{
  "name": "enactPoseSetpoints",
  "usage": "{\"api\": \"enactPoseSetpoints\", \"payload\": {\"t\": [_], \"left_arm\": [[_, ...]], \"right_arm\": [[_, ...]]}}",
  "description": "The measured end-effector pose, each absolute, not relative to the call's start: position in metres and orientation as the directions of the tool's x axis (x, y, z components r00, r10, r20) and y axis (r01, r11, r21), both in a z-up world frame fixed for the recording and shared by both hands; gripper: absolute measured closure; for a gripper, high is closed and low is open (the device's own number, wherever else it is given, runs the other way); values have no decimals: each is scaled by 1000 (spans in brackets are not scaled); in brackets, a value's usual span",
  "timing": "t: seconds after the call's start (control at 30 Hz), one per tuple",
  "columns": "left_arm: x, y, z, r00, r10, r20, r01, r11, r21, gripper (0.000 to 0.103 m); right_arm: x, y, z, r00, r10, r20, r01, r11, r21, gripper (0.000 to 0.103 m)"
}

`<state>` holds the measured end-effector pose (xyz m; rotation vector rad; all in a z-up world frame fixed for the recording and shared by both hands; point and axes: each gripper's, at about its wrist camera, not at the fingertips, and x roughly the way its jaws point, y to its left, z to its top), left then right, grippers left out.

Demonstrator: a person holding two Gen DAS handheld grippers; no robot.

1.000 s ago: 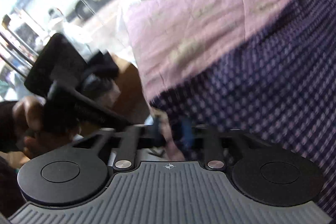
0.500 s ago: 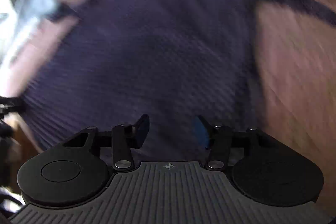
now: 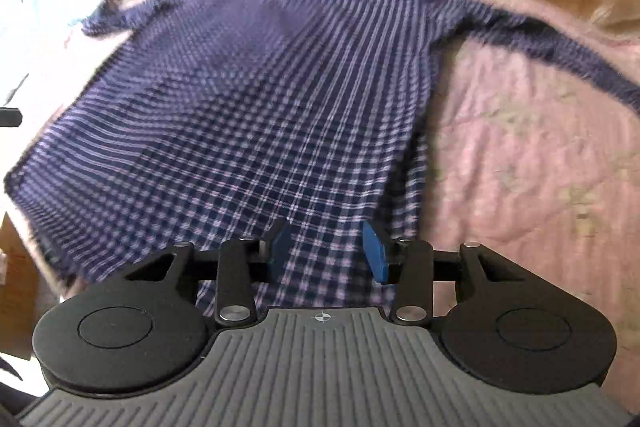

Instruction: Fold clothes

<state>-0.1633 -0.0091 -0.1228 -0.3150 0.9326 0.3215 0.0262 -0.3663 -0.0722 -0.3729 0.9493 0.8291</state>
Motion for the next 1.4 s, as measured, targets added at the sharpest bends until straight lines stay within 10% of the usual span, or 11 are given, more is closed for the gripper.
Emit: {"api": "enactPoseSetpoints", "payload": {"t": [0.3, 0.47, 0.8, 1.13, 1.3, 1.4], "left_arm": [[-157, -9, -166, 351, 73, -933, -395, 915, -78, 59], [-121, 10, -118, 358, 198, -913, -441, 897, 22, 55], [-21, -10, -110, 284, 191, -940, -306, 947, 100, 51], [69, -37, -112, 404, 58, -913, -181, 983, -17, 51], [105, -33, -115, 493, -45, -869, -188, 970, -157, 48], [133, -49, -122, 530, -88, -843, -119, 977, -177, 45]], "right_arm": [[31, -437, -77, 94, 443, -892, -753, 618, 228, 54], [139, -460, -37, 318, 418, -851, -679, 727, 104, 17], [447, -607, -67, 641, 187, -744, 112, 937, 332, 19], [479, -531, -47, 697, 171, -696, -252, 968, -14, 103], [333, -426, 55, 664, 589, -460, -733, 636, -242, 103], [245, -379, 53, 460, 715, -526, -888, 364, -281, 103]]}}
